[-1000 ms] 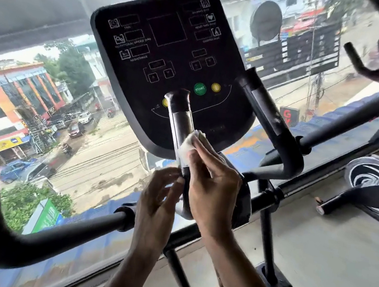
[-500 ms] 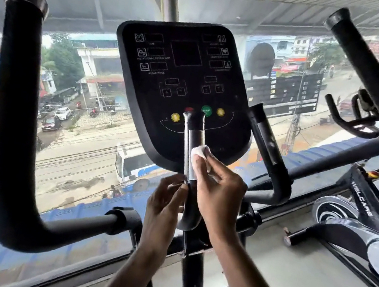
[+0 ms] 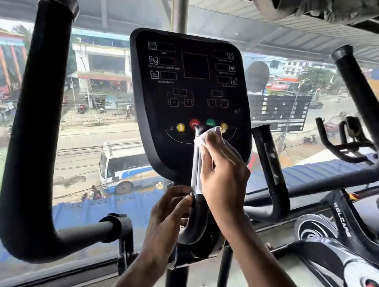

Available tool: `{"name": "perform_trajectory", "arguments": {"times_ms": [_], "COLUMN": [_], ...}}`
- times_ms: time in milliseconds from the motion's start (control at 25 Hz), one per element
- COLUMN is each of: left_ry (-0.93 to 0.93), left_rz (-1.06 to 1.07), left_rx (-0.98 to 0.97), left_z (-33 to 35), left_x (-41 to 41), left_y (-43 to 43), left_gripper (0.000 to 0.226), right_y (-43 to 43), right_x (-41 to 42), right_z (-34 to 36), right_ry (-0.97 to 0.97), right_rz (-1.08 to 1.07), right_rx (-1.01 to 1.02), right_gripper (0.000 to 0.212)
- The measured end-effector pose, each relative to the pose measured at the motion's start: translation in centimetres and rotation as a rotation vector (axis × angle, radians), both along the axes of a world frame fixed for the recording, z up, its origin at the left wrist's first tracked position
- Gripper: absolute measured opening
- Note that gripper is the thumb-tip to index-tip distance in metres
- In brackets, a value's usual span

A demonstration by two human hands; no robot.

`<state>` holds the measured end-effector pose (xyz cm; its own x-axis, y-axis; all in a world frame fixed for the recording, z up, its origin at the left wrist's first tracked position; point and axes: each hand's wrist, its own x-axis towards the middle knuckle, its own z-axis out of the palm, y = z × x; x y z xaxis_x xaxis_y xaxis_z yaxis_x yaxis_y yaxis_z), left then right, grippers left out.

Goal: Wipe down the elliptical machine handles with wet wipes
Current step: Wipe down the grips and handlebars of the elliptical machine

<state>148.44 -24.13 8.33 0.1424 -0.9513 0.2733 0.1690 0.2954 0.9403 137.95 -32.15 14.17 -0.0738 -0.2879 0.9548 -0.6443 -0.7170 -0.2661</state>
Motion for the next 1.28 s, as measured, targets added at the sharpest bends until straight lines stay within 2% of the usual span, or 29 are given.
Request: {"name": "perform_trajectory", "arguments": {"times_ms": [40, 160, 240, 360, 480, 640, 760, 840, 960, 1160, 1280], "left_ry": [0.009, -0.038, -0.057, -0.089, -0.194, -0.230, -0.224, -0.243, -0.284, -0.321, -0.329], "left_rz": [-0.004, 0.006, 0.020, 0.047, 0.134, 0.172, 0.178, 0.191, 0.193, 0.180, 0.166], "left_rx": [0.001, -0.020, -0.049, -0.084, -0.113, -0.099, -0.087, -0.079, -0.058, -0.067, -0.087], "left_z": [-0.1, -0.7, -0.9, -1.5, -2.4, -3.1, -3.6, -3.9, -4.4, -4.5, -4.6], "left_x": [0.0, 0.1, 0.1, 0.3, 0.5, 0.5, 0.6, 0.7, 1.0, 1.4, 1.6], "left_y": [0.0, 0.1, 0.3, 0.4, 0.6, 1.0, 1.0, 1.0, 1.0, 1.1, 0.9], "left_gripper": [0.006, 0.024, 0.028, 0.028, 0.019, 0.021, 0.021, 0.020, 0.024, 0.018, 0.020], "right_y": [0.1, -0.4, -1.0, -1.5, -1.5, -0.5, -0.5, 0.3, 2.3, 1.8, 2.6], "right_x": [-0.7, -2.8, -3.5, -4.0, -4.5, -4.0, -4.5, -4.8, -4.6, -4.0, -3.9], "right_z": [0.0, 1.8, 4.4, 7.1, 7.7, 6.7, 6.9, 6.1, 3.6, 4.8, 4.0], "right_ry": [0.166, 0.563, 0.762, 1.031, 1.085, 1.216, 1.164, 1.181, 1.347, 1.211, 1.359], "right_rz": [-0.028, -0.065, -0.054, 0.024, -0.058, 0.042, -0.048, 0.007, 0.103, -0.059, 0.096], "right_rx": [-0.066, -0.178, -0.159, -0.134, -0.174, -0.109, -0.116, -0.078, -0.061, -0.047, 0.001], "right_gripper": [0.023, 0.020, 0.014, 0.020, 0.025, 0.017, 0.017, 0.018, 0.015, 0.017, 0.013]}}
